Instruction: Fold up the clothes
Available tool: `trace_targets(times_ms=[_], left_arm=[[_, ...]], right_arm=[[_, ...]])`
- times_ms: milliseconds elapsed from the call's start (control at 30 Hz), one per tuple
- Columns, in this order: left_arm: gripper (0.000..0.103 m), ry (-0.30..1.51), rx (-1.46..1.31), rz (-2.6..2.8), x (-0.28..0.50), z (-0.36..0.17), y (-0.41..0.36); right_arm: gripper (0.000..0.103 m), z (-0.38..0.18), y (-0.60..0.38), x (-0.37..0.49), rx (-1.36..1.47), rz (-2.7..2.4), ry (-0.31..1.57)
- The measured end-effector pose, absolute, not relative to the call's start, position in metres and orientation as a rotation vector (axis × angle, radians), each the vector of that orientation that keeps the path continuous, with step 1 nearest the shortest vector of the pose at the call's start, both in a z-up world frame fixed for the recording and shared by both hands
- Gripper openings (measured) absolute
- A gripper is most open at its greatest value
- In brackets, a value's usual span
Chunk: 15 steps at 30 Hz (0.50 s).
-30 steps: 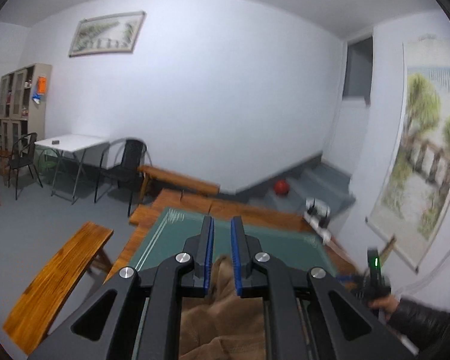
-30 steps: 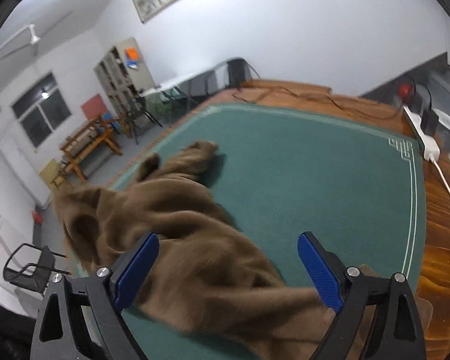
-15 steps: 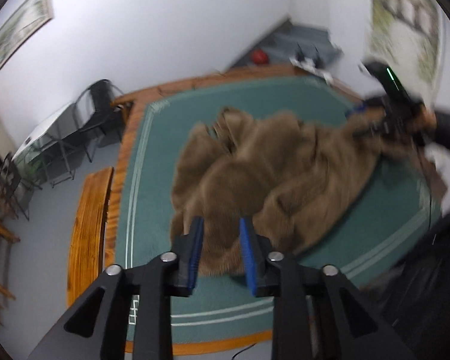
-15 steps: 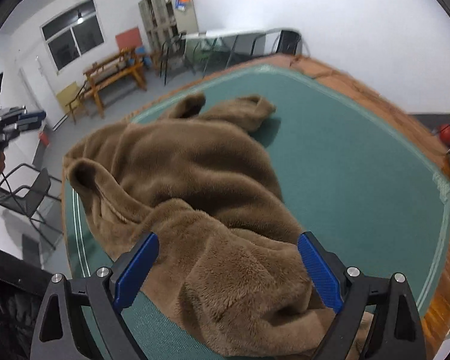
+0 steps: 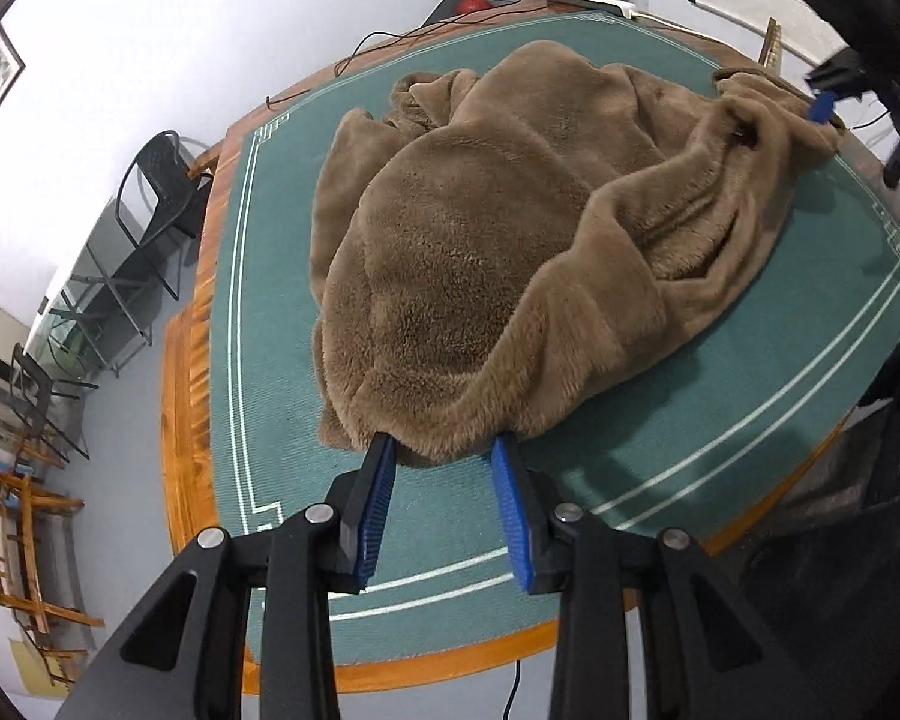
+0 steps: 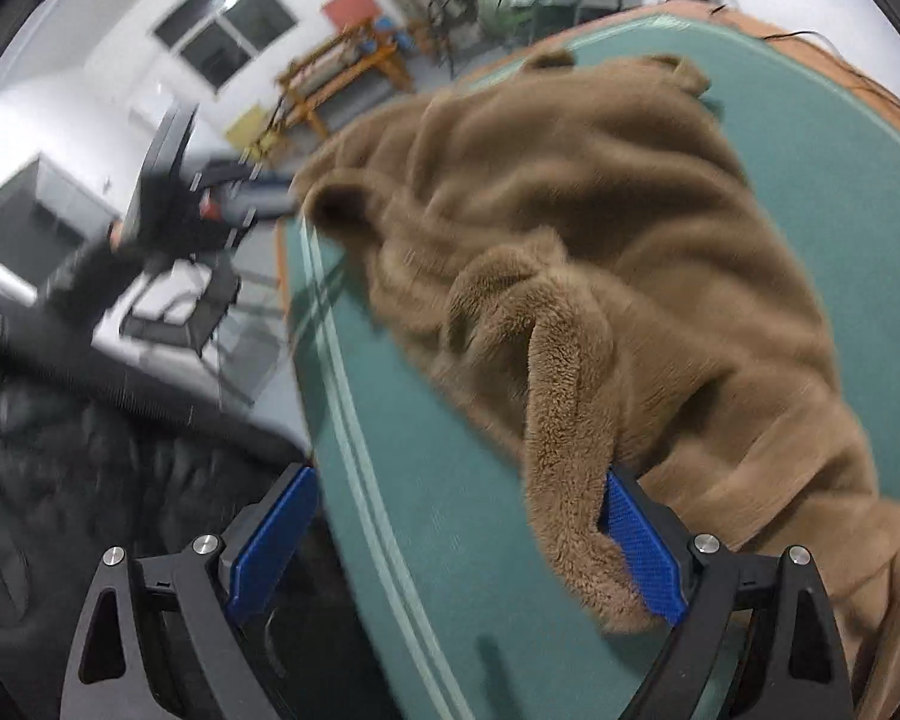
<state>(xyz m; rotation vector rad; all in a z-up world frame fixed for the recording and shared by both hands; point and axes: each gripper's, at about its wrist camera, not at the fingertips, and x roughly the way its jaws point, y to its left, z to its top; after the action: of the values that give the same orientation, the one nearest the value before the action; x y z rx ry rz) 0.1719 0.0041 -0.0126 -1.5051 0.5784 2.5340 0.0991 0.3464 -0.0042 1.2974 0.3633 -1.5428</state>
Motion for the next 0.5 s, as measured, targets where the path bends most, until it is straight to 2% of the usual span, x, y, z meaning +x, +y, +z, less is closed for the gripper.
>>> trace_targets(times_ms=[167,333,500], left_arm=[[0.037,0.598,-1.499,2.525,0.169,-0.015,0.012],[0.037,0.603,-1.493,2.529,0.172,-0.012,0.010],[0.037,0.605,-1.499,2.534,0.178,-0.012,0.005]], right_arm=[[0.095,0.004,0.365,0.108,1.249,-1.789,0.441],[0.095,0.003,0.350,0.116,1.092,-1.973,0.746],[0.095,-0.001,0.339,0.099,1.030,-2.002,0.831]])
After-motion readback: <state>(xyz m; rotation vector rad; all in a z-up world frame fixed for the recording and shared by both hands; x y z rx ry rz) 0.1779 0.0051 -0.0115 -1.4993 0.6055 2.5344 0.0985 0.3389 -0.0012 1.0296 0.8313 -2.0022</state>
